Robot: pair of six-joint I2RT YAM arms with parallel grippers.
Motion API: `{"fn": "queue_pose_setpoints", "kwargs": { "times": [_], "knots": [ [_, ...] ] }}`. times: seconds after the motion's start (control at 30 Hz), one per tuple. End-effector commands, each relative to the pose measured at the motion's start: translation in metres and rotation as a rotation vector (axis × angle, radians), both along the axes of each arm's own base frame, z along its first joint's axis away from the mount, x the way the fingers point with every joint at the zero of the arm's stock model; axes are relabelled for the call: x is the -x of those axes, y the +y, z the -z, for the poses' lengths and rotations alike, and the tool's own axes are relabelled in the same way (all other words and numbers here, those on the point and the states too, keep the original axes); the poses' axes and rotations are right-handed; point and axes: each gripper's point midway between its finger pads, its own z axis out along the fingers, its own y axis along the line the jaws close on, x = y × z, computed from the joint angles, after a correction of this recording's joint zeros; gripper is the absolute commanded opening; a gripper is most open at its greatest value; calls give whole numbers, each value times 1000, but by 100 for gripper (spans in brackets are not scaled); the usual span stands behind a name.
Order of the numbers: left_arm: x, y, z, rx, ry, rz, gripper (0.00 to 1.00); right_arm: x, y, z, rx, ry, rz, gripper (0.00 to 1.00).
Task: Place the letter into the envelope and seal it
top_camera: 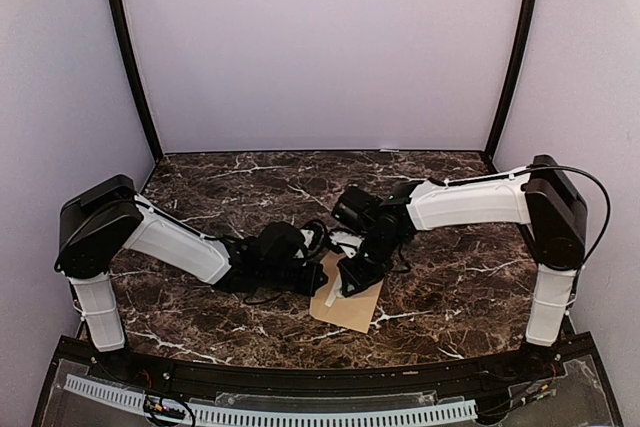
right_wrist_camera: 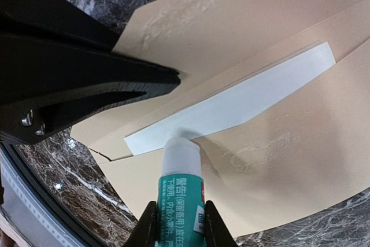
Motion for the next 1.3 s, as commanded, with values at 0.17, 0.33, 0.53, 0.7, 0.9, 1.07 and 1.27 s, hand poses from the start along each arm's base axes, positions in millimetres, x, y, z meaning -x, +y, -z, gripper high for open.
{"fn": "queue_pose_setpoints", "kwargs": {
  "times": [0.17, 0.33, 0.53, 0.7, 0.9, 1.07, 1.27],
  "knots": [
    [1, 10, -8, -21, -37, -21, 0, -33, -51, 19, 206, -100, 112, 0],
    [2, 8, -9, -24, -44, -14, 0, -54, -56, 31, 276, -160, 140, 0],
    [2, 9, -9, -26, -44, -21, 0, -39, -49, 28, 231, -114, 101, 0],
    [0, 10, -9, -27, -46, -37, 0, 2, -32, 15, 136, -2, 32, 0],
    [0, 10, -11, -23, -48, -41, 0, 29, -18, 8, 48, 95, -8, 0],
    [2, 11, -12, -29, -54, -40, 0, 24, -22, 18, 80, 78, 7, 0],
    [4, 9, -11, -37, -60, -24, 0, -28, -60, 40, 285, -108, 106, 0]
  ]
}}
